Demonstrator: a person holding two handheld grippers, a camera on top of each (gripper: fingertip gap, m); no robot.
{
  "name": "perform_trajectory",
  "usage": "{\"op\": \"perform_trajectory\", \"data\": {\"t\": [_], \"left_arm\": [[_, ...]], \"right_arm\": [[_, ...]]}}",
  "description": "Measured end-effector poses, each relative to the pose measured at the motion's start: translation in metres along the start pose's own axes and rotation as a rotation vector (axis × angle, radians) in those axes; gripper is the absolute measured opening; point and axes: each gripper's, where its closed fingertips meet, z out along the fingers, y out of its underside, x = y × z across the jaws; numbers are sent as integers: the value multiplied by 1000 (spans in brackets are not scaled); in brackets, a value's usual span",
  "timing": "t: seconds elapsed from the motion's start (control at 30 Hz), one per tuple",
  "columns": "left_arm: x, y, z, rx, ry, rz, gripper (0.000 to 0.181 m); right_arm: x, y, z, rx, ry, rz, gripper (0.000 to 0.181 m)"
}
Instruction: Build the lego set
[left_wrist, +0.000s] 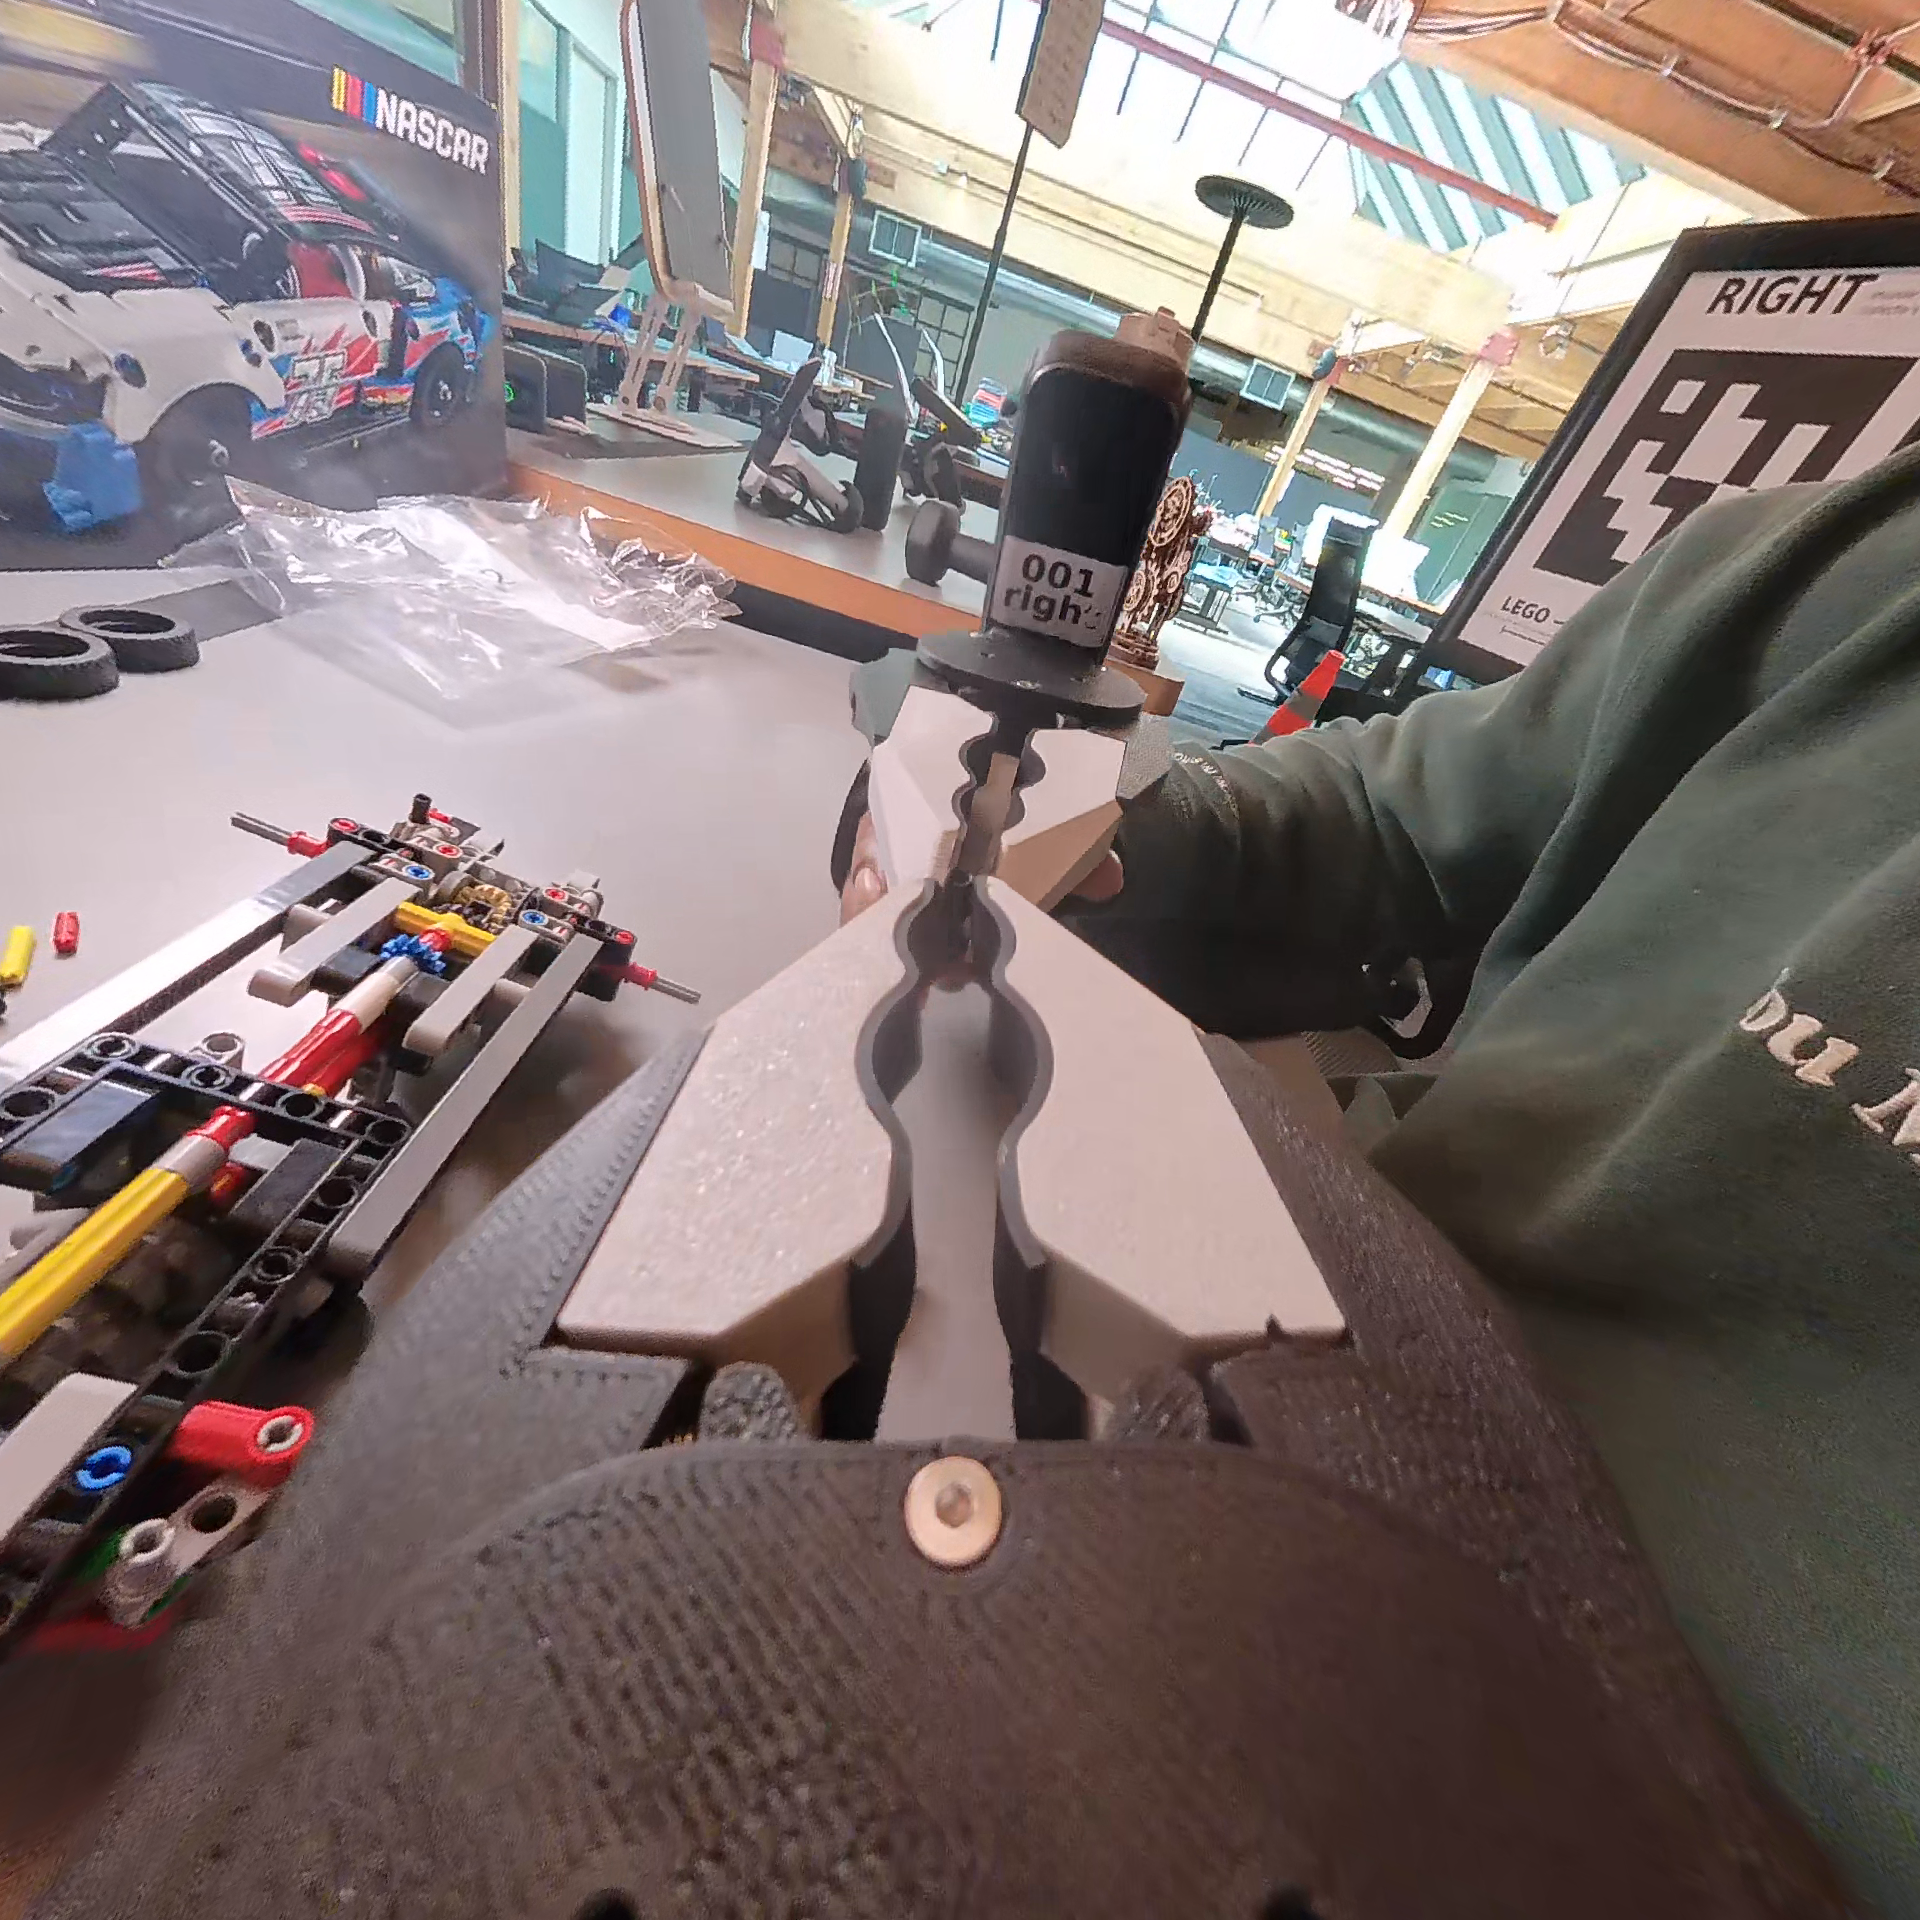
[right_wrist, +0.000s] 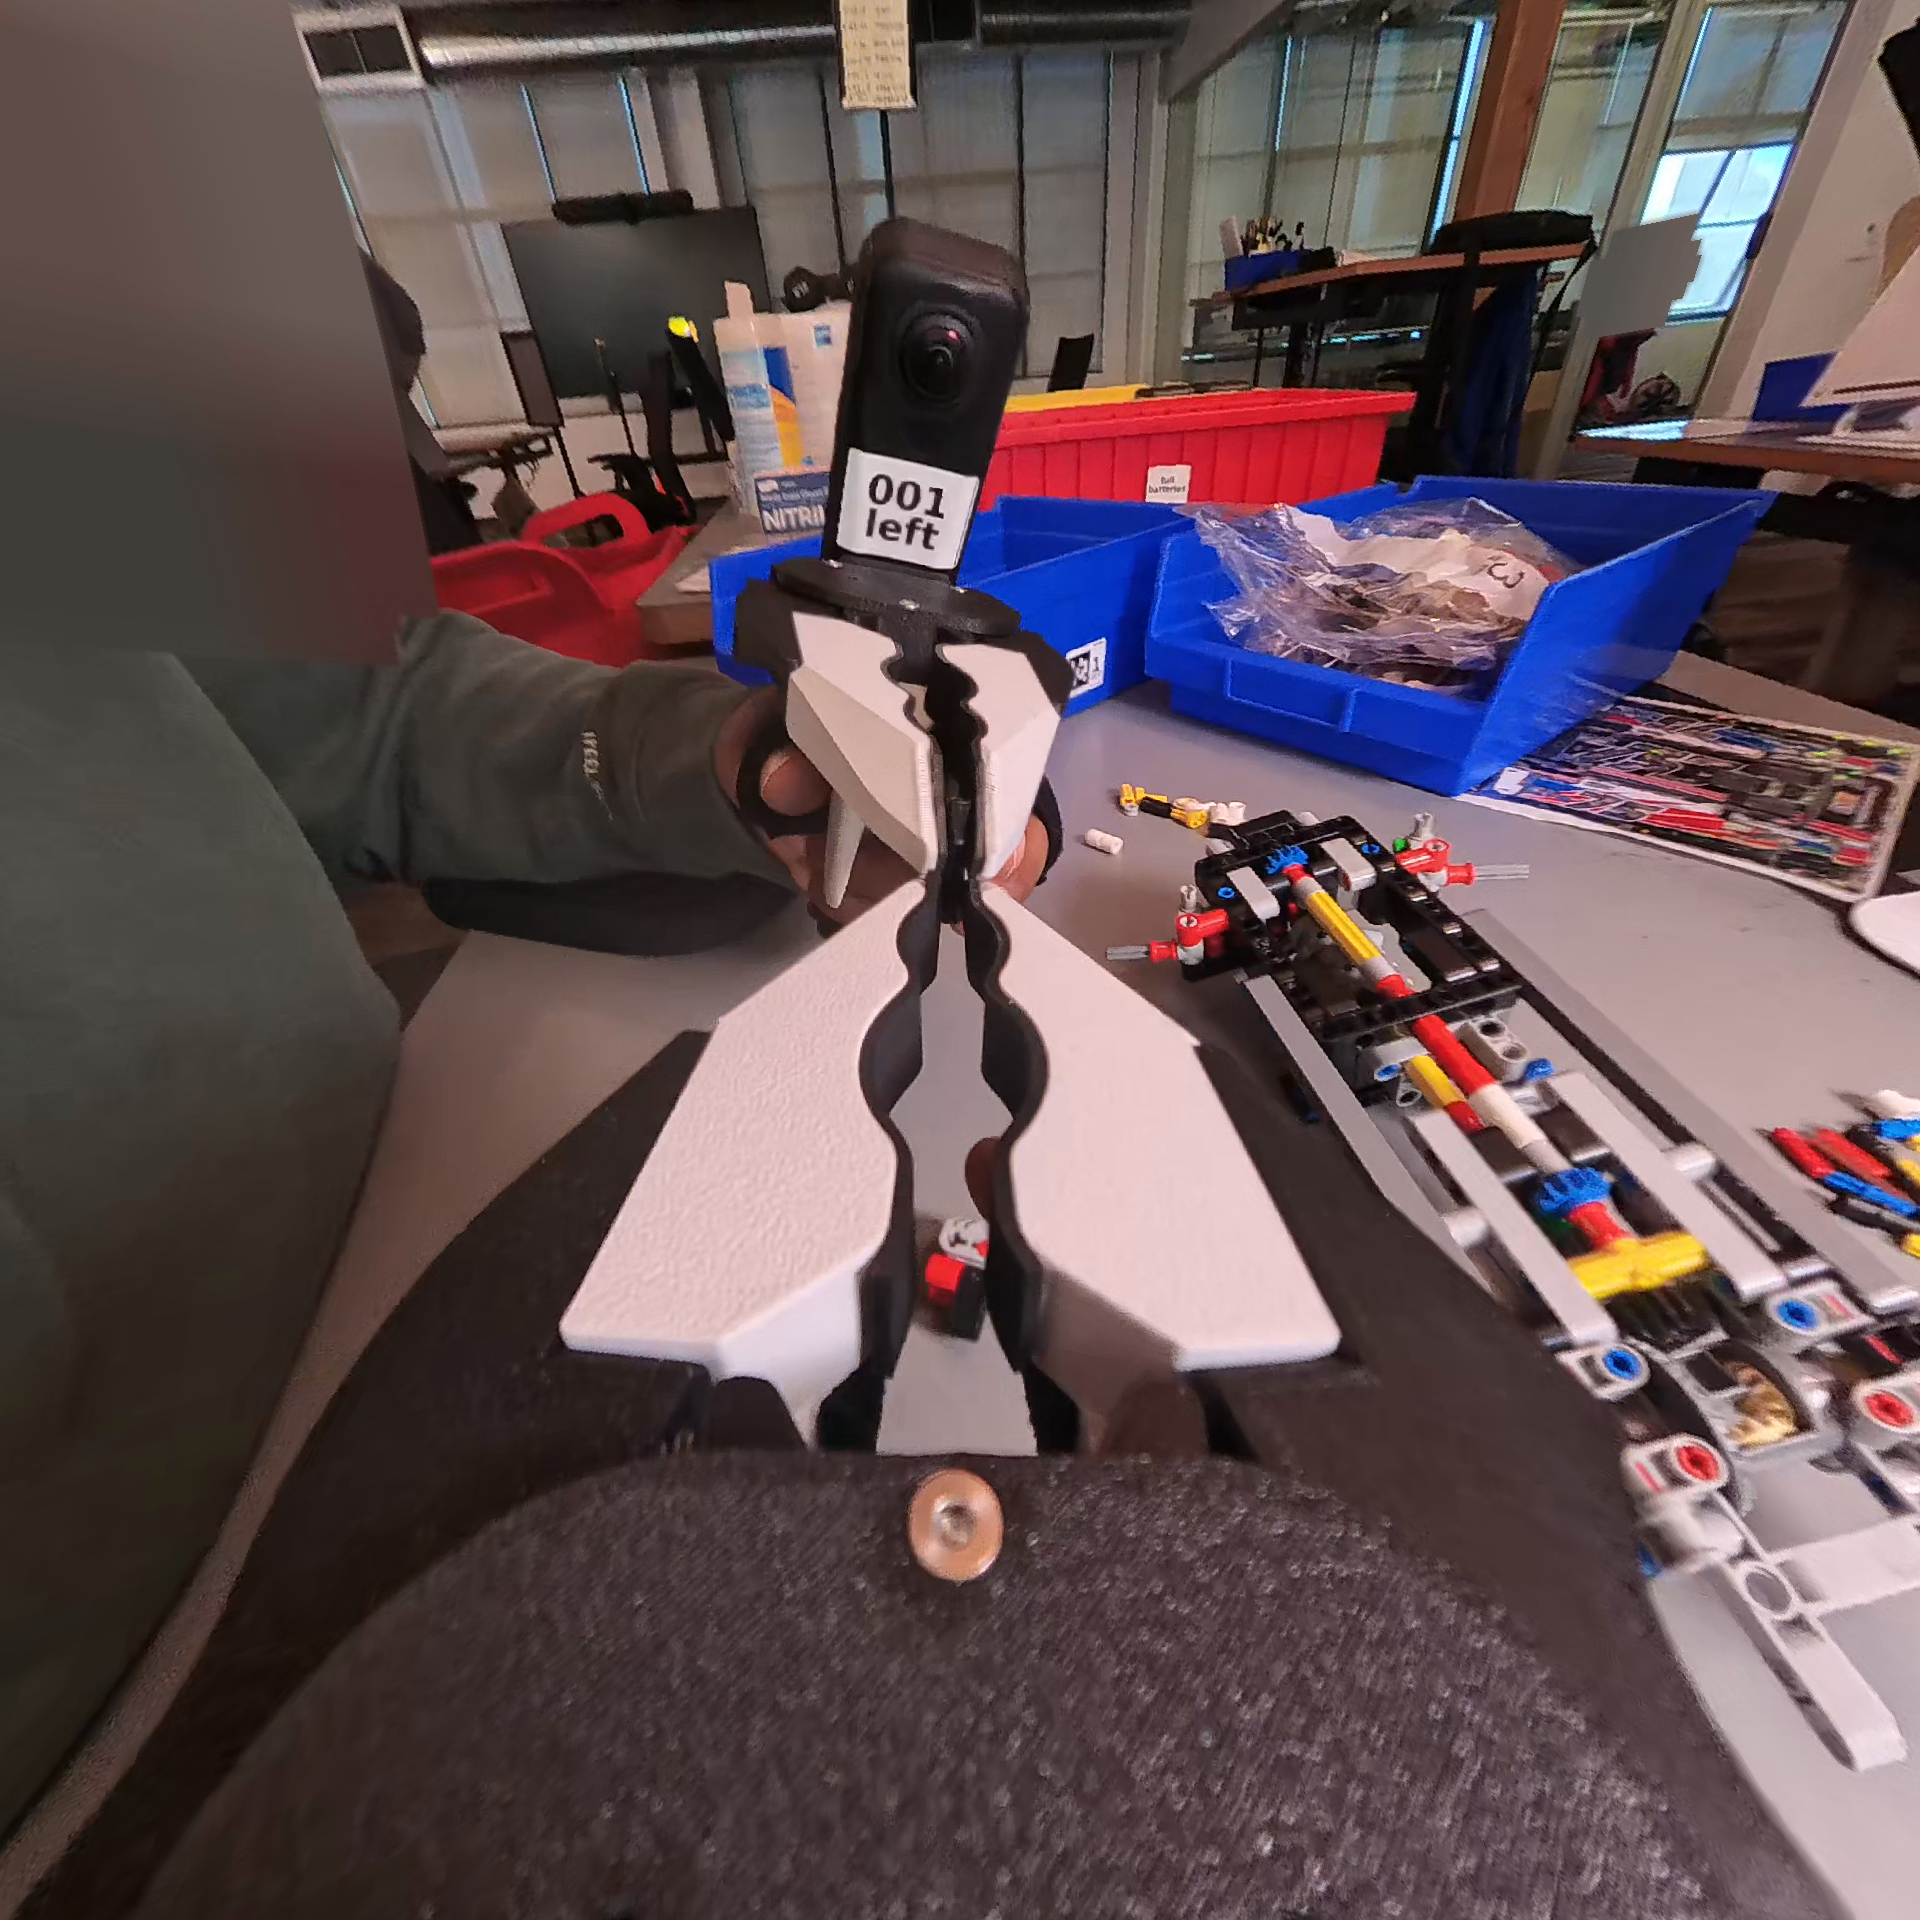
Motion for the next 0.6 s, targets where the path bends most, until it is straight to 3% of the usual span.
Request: {"op": "perform_trajectory", "data": {"t": [0.27, 0.37, 0.47, 0.6], "left_arm": [[-11, 11, -1, -61, -25, -71, 3], [-10, 21, -1, -138, -6, -75, 3], [2, 40, 1, -254, 77, -77, 3], [23, 65, 3, -382, 210, -137, 3]], "right_arm": [[9, 13, 1, -125, 102, -120, 3], [7, 14, -7, -195, 70, -206, 16], [-4, 12, -17, -231, -3, -299, 15], [-34, 32, -16, -355, -136, -418, 16]]}}
